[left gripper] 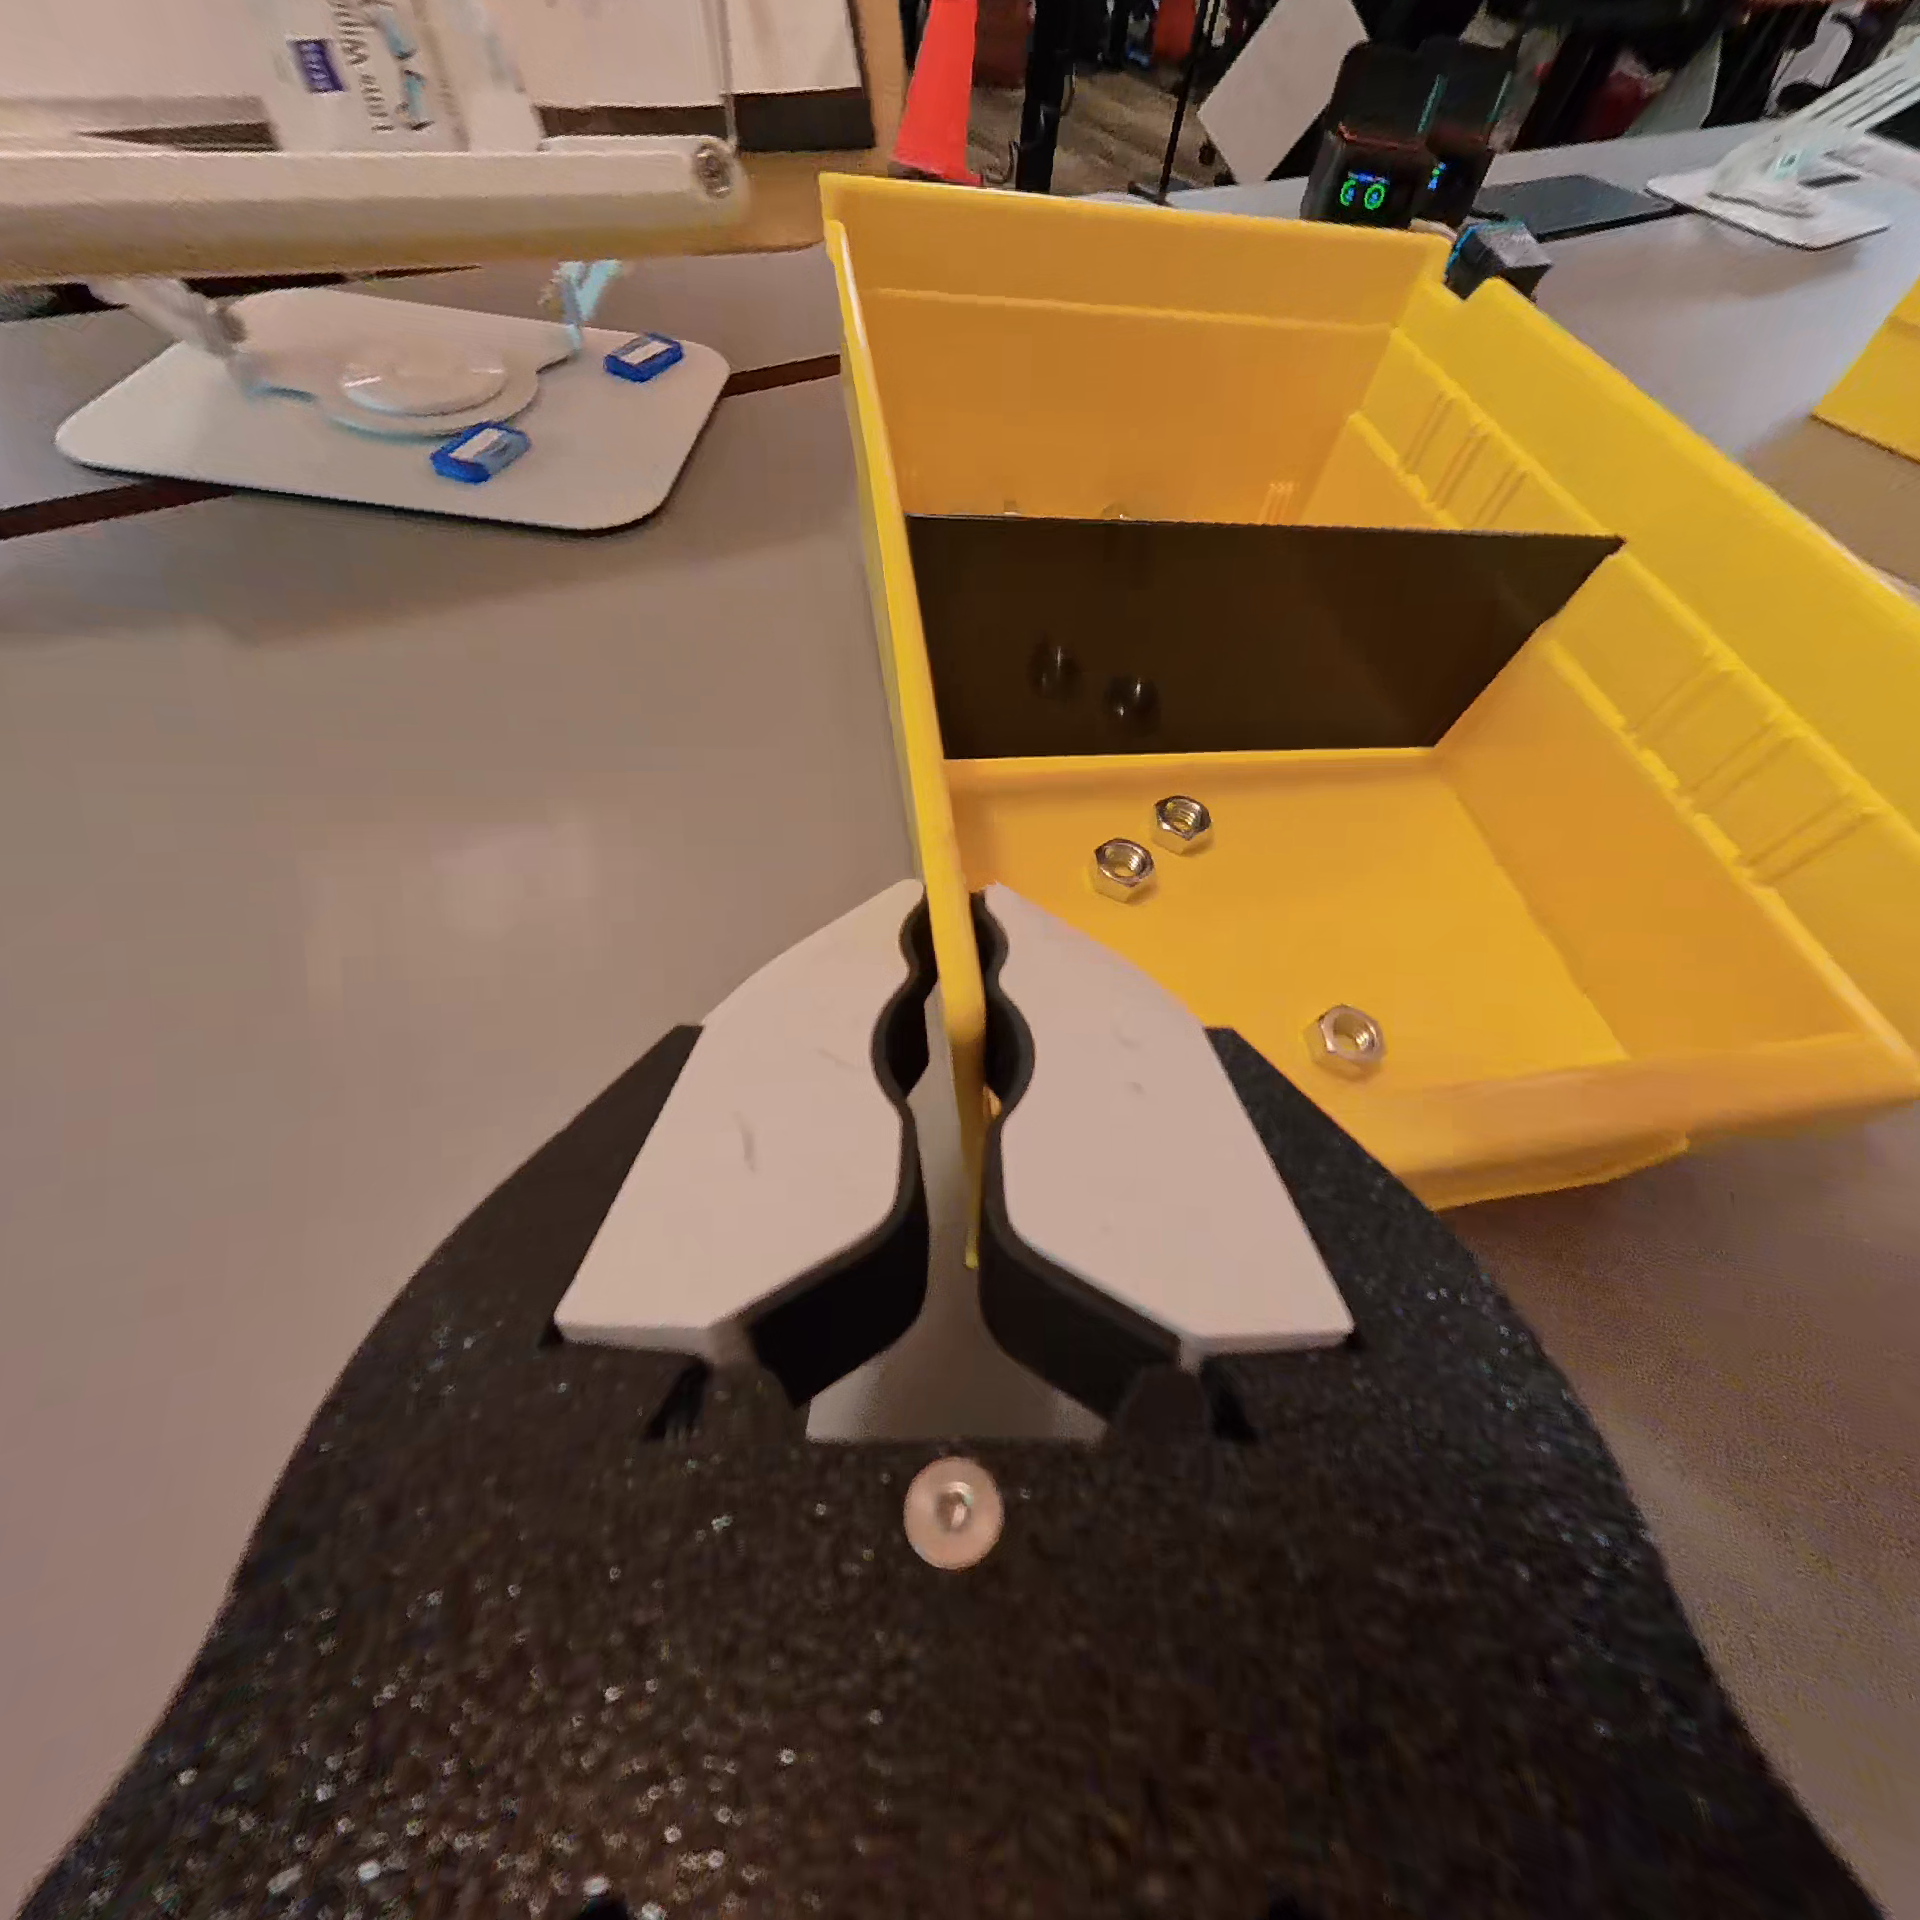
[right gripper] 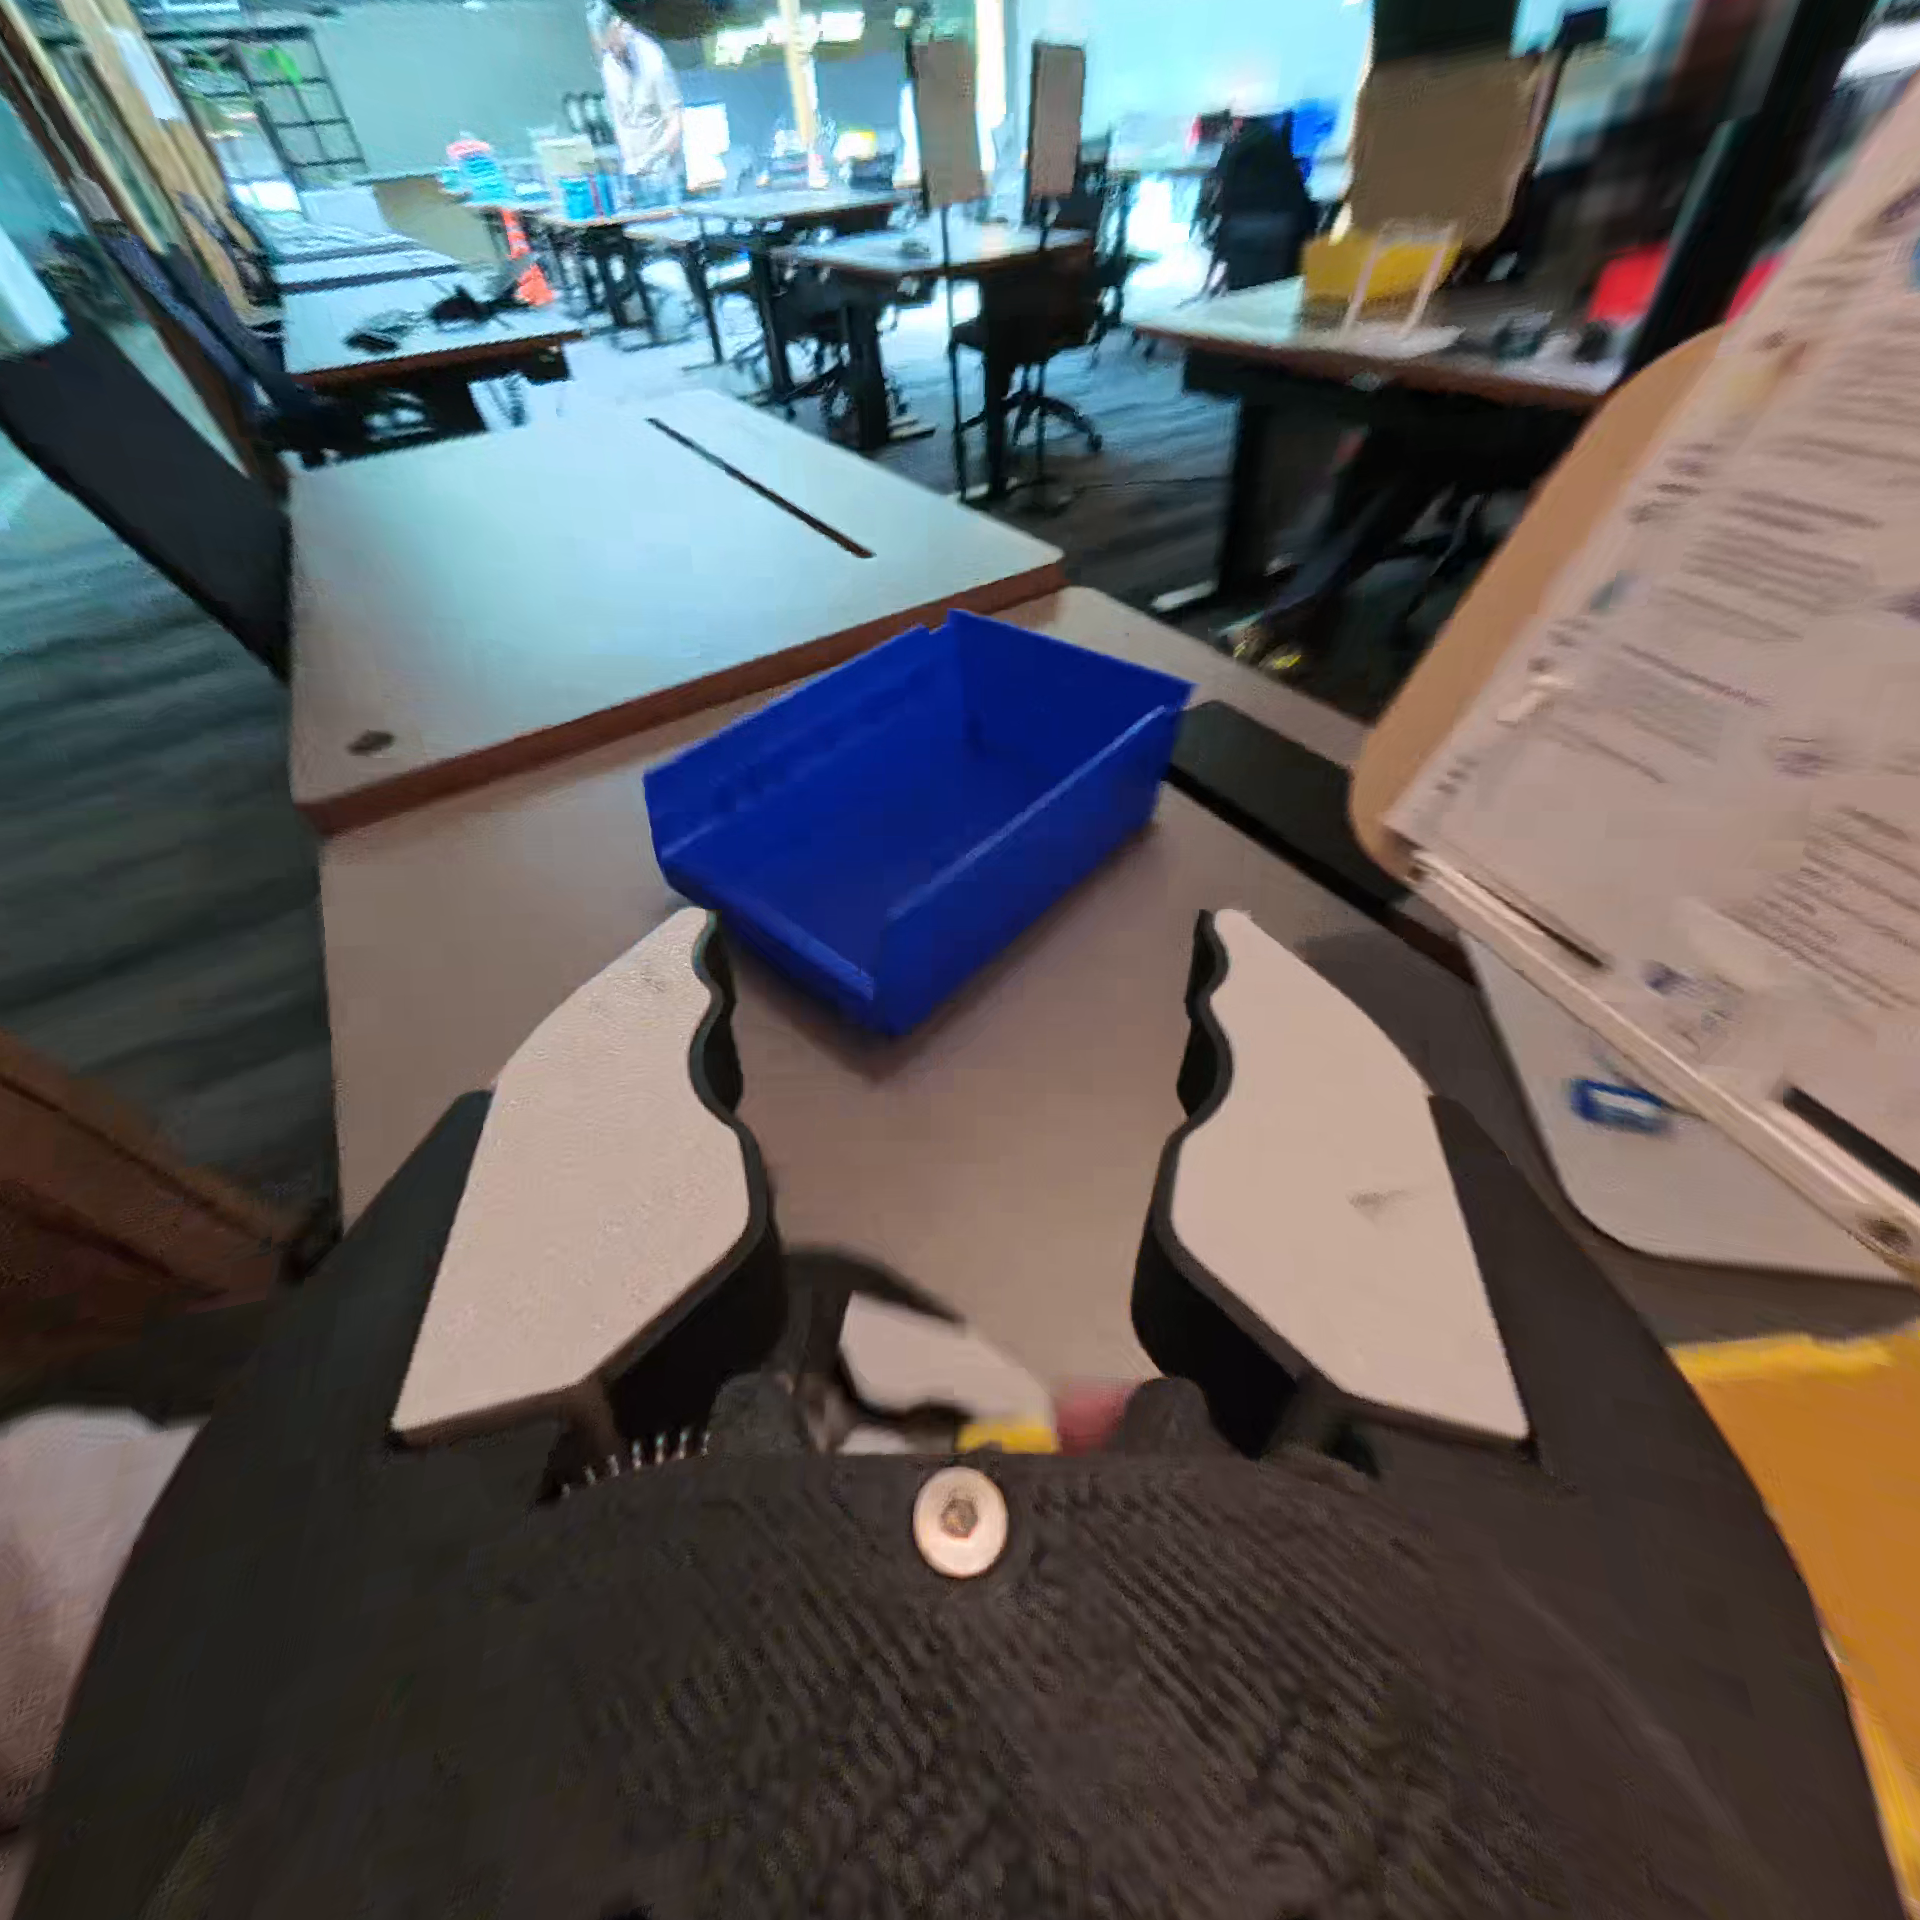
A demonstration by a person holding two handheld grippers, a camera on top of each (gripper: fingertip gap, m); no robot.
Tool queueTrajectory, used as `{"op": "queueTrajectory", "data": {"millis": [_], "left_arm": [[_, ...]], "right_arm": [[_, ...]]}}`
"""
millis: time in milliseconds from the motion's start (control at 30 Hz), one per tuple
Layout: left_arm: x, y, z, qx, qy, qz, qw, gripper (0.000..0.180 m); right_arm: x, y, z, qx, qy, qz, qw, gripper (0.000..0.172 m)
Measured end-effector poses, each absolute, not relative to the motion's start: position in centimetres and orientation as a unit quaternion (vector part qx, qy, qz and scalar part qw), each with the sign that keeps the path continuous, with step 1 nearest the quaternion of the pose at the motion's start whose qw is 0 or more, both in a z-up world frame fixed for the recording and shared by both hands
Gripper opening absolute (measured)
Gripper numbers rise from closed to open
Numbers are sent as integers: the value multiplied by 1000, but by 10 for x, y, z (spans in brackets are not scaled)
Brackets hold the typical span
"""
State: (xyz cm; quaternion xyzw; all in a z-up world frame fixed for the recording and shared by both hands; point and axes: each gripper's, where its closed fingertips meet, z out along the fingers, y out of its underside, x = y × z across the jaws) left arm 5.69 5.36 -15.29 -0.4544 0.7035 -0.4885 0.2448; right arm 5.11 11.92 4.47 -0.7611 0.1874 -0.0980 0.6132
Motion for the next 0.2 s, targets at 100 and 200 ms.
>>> {"op": "queueTrajectory", "data": {"millis": [100, 200], "left_arm": [[41, 76, -152, -461, 696, -489, 252, 4], [33, 92, -152, -475, 685, -489, 255, 4]], "right_arm": [[121, 195, 30, -790, 258, -61, 553, 81], [153, 259, -40, -819, 350, 44, 453, 89]]}}
